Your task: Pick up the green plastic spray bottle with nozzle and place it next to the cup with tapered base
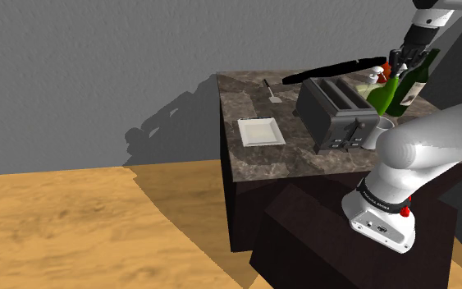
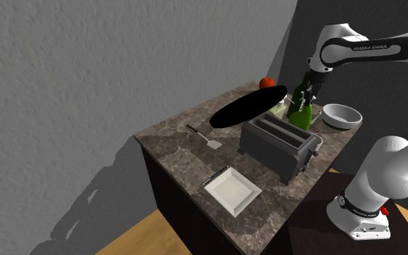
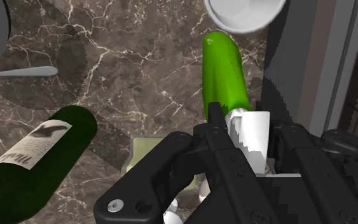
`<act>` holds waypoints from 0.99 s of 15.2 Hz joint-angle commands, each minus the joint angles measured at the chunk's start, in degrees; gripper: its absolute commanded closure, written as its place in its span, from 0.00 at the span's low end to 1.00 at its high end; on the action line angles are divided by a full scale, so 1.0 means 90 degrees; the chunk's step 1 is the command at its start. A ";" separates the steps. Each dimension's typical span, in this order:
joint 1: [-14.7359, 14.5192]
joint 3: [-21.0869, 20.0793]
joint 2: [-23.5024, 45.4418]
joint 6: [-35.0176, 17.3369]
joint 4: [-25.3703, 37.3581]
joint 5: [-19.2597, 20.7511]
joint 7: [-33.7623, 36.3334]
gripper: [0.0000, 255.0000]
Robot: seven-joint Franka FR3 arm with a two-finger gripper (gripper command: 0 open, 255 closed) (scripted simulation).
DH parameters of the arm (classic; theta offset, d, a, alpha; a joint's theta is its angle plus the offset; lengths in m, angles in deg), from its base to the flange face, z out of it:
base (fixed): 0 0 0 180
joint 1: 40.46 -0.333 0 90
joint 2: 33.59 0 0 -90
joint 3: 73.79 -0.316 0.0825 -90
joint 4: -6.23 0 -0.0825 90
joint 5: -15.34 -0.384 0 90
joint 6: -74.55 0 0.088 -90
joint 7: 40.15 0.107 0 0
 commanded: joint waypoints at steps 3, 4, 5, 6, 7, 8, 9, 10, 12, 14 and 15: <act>0.0016 0.0082 0.0053 -0.0348 -0.0294 0.0046 0.0005 1.00; 0.0017 0.0105 0.0075 -0.0438 -0.0363 0.0056 0.0004 1.00; 0.0019 0.0128 0.0099 -0.0529 -0.0430 0.0065 0.0004 1.00; 0.0019 0.0152 0.0124 -0.0621 -0.0496 0.0074 0.0003 1.00; 0.0020 0.0177 0.0152 -0.0713 -0.0562 0.0083 0.0002 1.00; 0.0020 0.0202 0.0181 -0.0806 -0.0625 0.0091 0.0000 1.00; 0.0018 0.0248 0.0239 -0.0976 -0.0738 0.0104 -0.0005 1.00; 0.0018 0.0248 0.0239 -0.0976 -0.0738 0.0104 -0.0005 1.00; 0.0018 0.0248 0.0239 -0.0976 -0.0738 0.0104 -0.0005 1.00; 0.0018 0.0248 0.0239 -0.0976 -0.0738 0.0104 -0.0005 1.00; 0.0018 0.0248 0.0239 -0.0976 -0.0738 0.0104 -0.0005 1.00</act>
